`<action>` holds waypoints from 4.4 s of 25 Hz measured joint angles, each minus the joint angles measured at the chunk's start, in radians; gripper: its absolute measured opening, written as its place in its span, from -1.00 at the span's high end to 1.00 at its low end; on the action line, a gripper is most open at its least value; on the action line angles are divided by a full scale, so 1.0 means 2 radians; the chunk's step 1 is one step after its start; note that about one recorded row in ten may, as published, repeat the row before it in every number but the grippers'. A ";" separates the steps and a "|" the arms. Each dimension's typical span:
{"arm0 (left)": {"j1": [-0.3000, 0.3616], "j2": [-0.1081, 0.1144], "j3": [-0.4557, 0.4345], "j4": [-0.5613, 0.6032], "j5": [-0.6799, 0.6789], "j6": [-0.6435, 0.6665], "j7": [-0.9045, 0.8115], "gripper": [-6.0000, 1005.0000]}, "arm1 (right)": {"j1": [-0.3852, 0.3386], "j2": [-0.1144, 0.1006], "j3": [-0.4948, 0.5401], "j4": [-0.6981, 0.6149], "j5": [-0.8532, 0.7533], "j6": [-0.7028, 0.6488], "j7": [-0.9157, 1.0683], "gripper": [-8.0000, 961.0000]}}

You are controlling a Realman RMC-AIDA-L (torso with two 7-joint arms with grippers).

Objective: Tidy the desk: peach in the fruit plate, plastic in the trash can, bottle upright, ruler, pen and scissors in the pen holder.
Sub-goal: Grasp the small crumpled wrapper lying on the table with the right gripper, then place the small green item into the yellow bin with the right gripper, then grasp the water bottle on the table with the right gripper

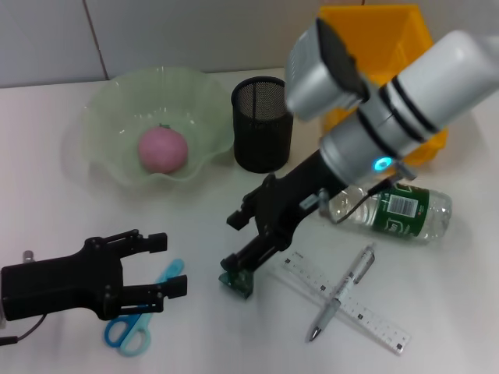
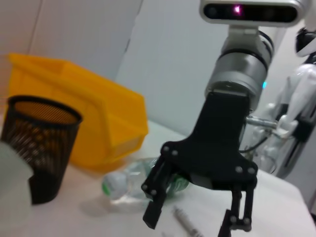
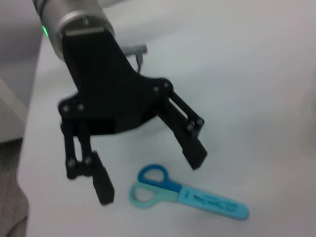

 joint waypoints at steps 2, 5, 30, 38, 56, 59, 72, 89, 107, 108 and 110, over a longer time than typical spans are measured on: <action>0.002 0.001 0.000 0.000 0.002 -0.006 -0.002 -0.74 | 0.002 0.001 -0.011 0.019 0.008 0.020 -0.015 -0.59; 0.002 0.001 0.000 0.000 0.002 -0.008 -0.004 -0.74 | 0.005 0.001 -0.022 0.041 0.020 0.041 -0.036 -0.59; -0.001 0.001 -0.003 0.000 0.002 -0.011 -0.014 -0.74 | 0.000 0.005 -0.124 0.093 0.076 0.127 -0.117 -0.59; -0.001 0.001 -0.003 0.000 0.002 -0.013 -0.018 -0.74 | 0.000 0.004 -0.129 0.095 0.075 0.133 -0.115 -0.58; -0.003 0.000 -0.004 0.000 0.002 -0.014 -0.019 -0.74 | -0.021 0.000 -0.090 0.078 0.076 0.134 -0.112 0.47; -0.005 0.001 -0.006 0.000 0.002 -0.014 -0.019 -0.74 | -0.034 0.000 -0.047 0.063 0.077 0.120 -0.112 0.74; -0.014 -0.001 -0.006 0.004 0.002 -0.014 -0.019 -0.74 | -0.114 -0.002 0.063 -0.006 0.185 0.090 -0.127 0.89; -0.022 -0.005 -0.001 0.004 0.002 -0.013 -0.019 -0.74 | -0.194 -0.003 0.286 0.089 0.425 0.142 -0.326 0.87; -0.024 -0.007 -0.002 0.004 0.002 -0.012 -0.019 -0.74 | -0.171 -0.003 0.284 0.106 0.414 0.224 -0.328 0.32; -0.024 -0.008 -0.002 0.004 0.002 -0.012 -0.019 -0.74 | -0.171 -0.003 0.284 0.106 0.414 0.224 -0.329 0.26; -0.024 -0.008 -0.002 0.003 0.002 -0.012 -0.019 -0.74 | -0.171 -0.003 0.285 0.106 0.416 0.225 -0.329 0.12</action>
